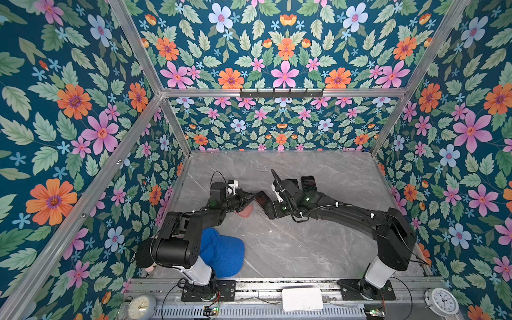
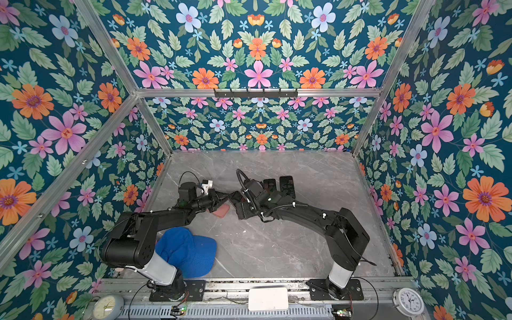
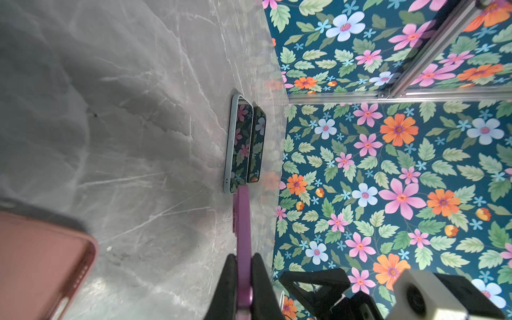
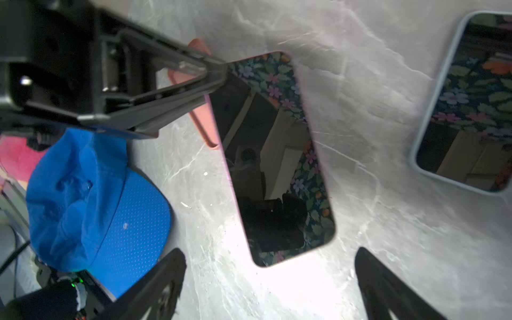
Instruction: Put the phone into the phone case
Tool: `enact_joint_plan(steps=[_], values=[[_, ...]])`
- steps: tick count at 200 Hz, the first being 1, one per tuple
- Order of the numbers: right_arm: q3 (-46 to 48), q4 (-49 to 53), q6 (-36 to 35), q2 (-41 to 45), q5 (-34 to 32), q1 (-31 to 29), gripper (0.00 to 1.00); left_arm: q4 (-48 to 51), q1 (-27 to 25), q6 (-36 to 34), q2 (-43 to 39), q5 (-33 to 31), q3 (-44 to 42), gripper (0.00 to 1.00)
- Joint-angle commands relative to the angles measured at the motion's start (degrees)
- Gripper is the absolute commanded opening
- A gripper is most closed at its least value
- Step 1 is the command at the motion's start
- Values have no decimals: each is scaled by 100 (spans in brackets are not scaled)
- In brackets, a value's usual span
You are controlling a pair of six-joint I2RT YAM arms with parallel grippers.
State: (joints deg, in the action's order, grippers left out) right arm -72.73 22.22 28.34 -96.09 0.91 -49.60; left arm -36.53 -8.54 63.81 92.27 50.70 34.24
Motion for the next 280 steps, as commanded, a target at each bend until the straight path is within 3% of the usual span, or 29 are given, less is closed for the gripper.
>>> enact_joint_plan(steps=[1, 74, 111, 173, 280], values=[[324, -564, 663, 439, 311, 92, 94, -1143, 78, 610, 19, 28, -167, 0], [1886, -3681, 3095, 750, 2217, 675, 81, -2475, 107, 1511, 80, -232, -512, 0], [2974, -5870, 4388, 654, 2530, 1147, 70, -2940, 113, 1776, 189, -266, -615, 0], [3245, -7376, 5032, -54, 2647, 1257, 57, -3754, 112, 2368, 304, -365, -742, 0], [3247, -7939, 5183, -263, 2556, 1298, 25, -4356, 103, 2714, 511, -420, -906, 0]])
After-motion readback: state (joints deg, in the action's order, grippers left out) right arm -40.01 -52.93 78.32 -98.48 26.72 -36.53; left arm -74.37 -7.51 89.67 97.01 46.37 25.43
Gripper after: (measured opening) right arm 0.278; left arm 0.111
